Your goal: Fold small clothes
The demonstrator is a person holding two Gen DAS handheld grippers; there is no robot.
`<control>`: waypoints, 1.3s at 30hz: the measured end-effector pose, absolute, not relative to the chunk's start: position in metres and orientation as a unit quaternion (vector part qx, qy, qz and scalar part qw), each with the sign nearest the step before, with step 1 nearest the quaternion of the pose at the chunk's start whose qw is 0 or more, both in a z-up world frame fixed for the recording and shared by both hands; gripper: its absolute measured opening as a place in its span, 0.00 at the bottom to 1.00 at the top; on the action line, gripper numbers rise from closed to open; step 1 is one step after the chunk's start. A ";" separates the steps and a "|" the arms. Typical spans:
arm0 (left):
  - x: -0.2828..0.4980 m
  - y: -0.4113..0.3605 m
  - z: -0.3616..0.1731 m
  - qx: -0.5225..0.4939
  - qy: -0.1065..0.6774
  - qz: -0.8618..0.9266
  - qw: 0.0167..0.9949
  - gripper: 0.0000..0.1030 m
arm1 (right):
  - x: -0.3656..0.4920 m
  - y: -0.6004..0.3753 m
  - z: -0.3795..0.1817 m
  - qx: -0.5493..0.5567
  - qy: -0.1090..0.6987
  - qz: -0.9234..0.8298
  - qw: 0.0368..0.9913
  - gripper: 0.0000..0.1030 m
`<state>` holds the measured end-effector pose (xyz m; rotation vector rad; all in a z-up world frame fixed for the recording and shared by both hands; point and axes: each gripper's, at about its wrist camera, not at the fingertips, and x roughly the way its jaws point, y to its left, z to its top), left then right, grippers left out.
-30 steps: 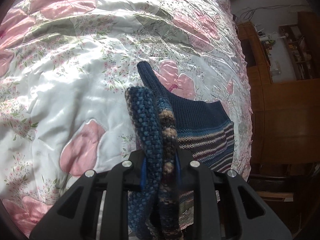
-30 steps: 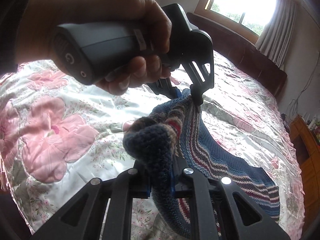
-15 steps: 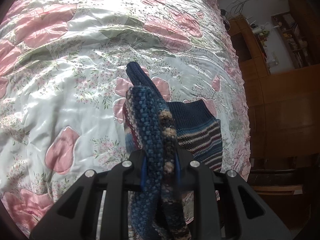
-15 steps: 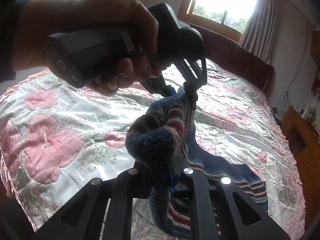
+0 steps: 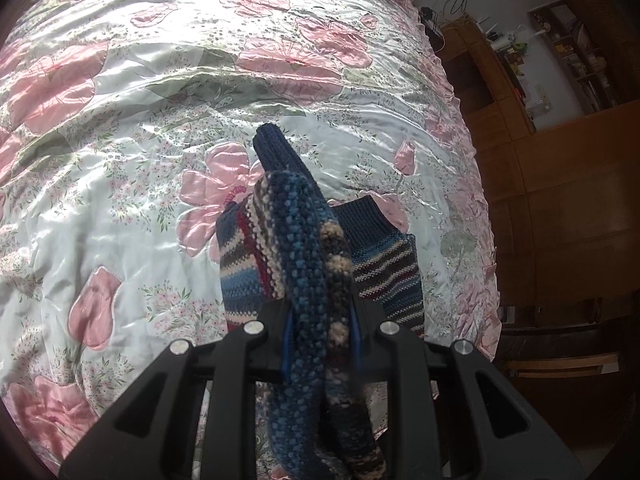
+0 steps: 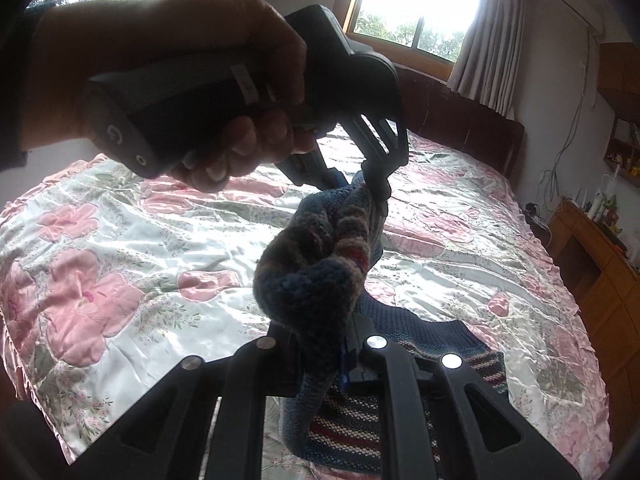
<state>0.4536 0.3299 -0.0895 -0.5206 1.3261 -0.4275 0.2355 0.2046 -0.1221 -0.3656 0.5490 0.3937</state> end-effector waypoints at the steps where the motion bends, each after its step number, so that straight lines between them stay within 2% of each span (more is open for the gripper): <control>1: 0.454 0.327 -0.088 -0.236 0.604 -0.195 0.736 0.19 | 0.236 0.201 -0.121 -0.176 0.268 0.190 0.928 0.12; 20: 0.454 0.264 -0.066 -0.211 0.604 -0.204 0.741 0.19 | 0.235 0.149 -0.108 -0.149 0.266 0.164 0.938 0.12; 39: 0.470 0.191 -0.079 -0.187 0.615 -0.213 0.736 0.19 | 0.248 0.083 -0.118 -0.121 0.278 0.122 0.945 0.12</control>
